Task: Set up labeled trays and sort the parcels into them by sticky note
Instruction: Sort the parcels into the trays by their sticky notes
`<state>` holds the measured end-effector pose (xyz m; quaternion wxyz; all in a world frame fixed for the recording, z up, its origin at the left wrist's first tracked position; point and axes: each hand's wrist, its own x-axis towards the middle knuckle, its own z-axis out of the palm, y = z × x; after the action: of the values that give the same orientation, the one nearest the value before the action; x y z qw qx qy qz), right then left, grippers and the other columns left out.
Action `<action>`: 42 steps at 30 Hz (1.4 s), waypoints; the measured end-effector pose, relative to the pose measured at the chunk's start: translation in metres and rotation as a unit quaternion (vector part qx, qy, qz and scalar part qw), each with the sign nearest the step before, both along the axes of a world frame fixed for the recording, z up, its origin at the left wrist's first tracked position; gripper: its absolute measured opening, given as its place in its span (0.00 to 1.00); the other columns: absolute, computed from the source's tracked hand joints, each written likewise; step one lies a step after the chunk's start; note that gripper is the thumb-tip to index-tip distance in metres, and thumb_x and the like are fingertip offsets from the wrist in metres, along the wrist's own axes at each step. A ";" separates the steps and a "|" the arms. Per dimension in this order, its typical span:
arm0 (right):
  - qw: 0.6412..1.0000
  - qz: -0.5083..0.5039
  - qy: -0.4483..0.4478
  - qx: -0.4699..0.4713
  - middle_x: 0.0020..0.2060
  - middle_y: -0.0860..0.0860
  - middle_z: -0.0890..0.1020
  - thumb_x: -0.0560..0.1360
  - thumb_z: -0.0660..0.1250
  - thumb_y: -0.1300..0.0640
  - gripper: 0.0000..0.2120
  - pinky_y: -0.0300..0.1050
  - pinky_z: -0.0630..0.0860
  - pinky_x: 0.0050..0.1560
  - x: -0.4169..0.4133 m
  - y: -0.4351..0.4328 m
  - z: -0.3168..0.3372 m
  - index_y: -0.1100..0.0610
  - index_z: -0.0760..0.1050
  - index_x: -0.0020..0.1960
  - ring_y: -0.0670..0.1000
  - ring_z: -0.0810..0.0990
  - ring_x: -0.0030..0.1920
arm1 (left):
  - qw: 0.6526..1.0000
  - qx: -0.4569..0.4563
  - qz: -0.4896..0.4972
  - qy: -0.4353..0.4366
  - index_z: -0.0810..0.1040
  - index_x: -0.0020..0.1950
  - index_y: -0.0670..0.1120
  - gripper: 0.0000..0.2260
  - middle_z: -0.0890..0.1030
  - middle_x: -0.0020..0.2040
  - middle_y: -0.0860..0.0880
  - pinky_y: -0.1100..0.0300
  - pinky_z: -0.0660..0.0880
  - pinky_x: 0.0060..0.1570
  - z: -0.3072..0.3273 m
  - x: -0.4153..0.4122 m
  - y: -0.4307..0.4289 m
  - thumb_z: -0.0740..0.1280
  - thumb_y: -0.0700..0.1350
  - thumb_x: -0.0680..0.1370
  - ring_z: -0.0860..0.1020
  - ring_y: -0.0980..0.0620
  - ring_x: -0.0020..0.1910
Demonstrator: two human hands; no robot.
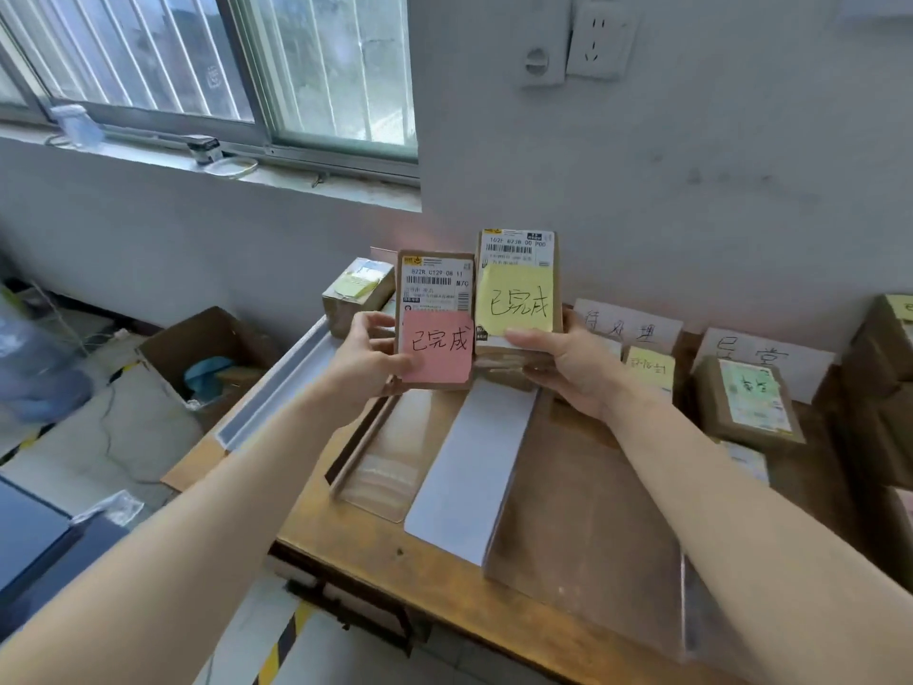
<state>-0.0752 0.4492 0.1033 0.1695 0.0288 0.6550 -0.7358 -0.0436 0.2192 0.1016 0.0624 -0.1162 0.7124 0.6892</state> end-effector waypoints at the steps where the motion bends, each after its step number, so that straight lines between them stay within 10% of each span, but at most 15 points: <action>1: 1.000 -0.006 -0.005 0.000 0.56 0.51 0.80 0.67 0.75 0.59 0.35 0.45 0.77 0.46 -0.002 -0.013 -0.003 0.55 0.62 0.69 0.50 0.81 0.51 | 1.000 -0.009 -0.004 -0.007 0.64 0.62 0.45 0.23 0.78 0.55 0.42 0.49 0.80 0.48 -0.001 -0.004 -0.014 0.68 0.31 0.73 0.79 0.46 0.54; 6: 0.999 -0.024 -0.023 0.011 0.54 0.49 0.80 0.69 0.74 0.60 0.30 0.50 0.76 0.55 -0.015 -0.048 -0.011 0.54 0.63 0.65 0.50 0.80 0.52 | 0.999 -0.009 -0.020 -0.025 0.63 0.62 0.46 0.21 0.79 0.52 0.44 0.57 0.79 0.39 -0.006 -0.023 -0.050 0.67 0.33 0.75 0.79 0.49 0.50; 17: 0.995 0.039 -0.080 0.033 0.52 0.49 0.80 0.69 0.74 0.60 0.34 0.44 0.80 0.41 -0.054 -0.120 -0.035 0.53 0.59 0.69 0.48 0.82 0.43 | 0.995 -0.046 0.016 -0.083 0.62 0.62 0.51 0.20 0.77 0.49 0.47 0.52 0.79 0.47 -0.039 -0.047 -0.122 0.68 0.37 0.76 0.78 0.49 0.50; 24: 0.990 -0.016 -0.142 0.018 0.56 0.53 0.80 0.67 0.76 0.61 0.40 0.54 0.79 0.53 -0.073 -0.178 -0.066 0.54 0.57 0.71 0.54 0.81 0.53 | 0.989 -0.041 -0.015 -0.138 0.62 0.63 0.49 0.20 0.78 0.51 0.46 0.46 0.78 0.53 -0.068 -0.087 -0.179 0.67 0.36 0.76 0.78 0.46 0.54; 30: 0.973 -0.071 -0.218 0.008 0.61 0.55 0.75 0.70 0.74 0.60 0.45 0.54 0.79 0.50 -0.071 -0.239 -0.095 0.55 0.48 0.76 0.53 0.77 0.55 | 0.971 -0.098 -0.033 -0.216 0.64 0.61 0.46 0.17 0.77 0.54 0.44 0.50 0.79 0.44 -0.095 -0.124 -0.245 0.68 0.37 0.76 0.78 0.48 0.48; 42: 0.945 -0.144 -0.276 0.097 0.58 0.54 0.79 0.68 0.76 0.52 0.36 0.53 0.77 0.54 -0.093 -0.277 -0.117 0.59 0.62 0.69 0.53 0.80 0.54 | 0.943 -0.164 -0.116 -0.264 0.68 0.59 0.43 0.14 0.79 0.53 0.43 0.54 0.79 0.31 -0.129 -0.174 -0.249 0.68 0.41 0.76 0.80 0.49 0.45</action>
<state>-0.1685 0.1718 -0.0133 0.2317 0.3410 0.6396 -0.6488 -0.2173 -0.0298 -0.0273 0.3082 -0.2192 0.7818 0.4957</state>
